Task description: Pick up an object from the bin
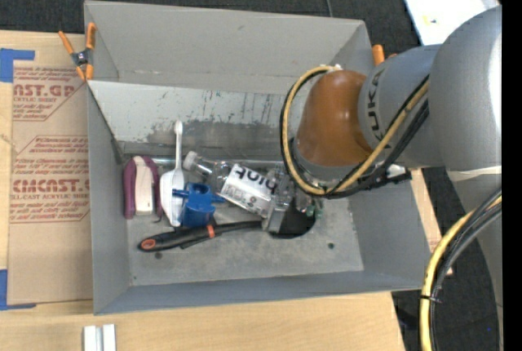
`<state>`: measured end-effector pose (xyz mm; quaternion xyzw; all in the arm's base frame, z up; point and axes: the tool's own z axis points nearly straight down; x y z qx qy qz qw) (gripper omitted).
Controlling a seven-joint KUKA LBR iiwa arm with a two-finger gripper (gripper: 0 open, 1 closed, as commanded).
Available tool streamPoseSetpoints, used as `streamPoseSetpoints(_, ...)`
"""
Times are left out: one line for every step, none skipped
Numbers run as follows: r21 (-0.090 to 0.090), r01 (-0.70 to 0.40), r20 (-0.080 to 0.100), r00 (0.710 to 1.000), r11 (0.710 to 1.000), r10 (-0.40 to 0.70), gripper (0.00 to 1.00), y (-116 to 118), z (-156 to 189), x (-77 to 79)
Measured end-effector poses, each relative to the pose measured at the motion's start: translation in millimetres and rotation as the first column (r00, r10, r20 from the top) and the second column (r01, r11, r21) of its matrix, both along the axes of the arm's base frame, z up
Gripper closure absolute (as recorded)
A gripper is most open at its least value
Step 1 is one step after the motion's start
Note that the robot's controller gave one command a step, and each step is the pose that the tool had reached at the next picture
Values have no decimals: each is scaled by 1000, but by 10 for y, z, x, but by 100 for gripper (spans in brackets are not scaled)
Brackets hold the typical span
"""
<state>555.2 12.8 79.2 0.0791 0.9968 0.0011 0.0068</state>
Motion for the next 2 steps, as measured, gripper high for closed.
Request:
streamPoseSetpoints(0,4,2,1000,1000,-4,100,-66,1011,33)
streamPoseSetpoints(0,4,2,1000,1000,-4,100,-66,1011,33)
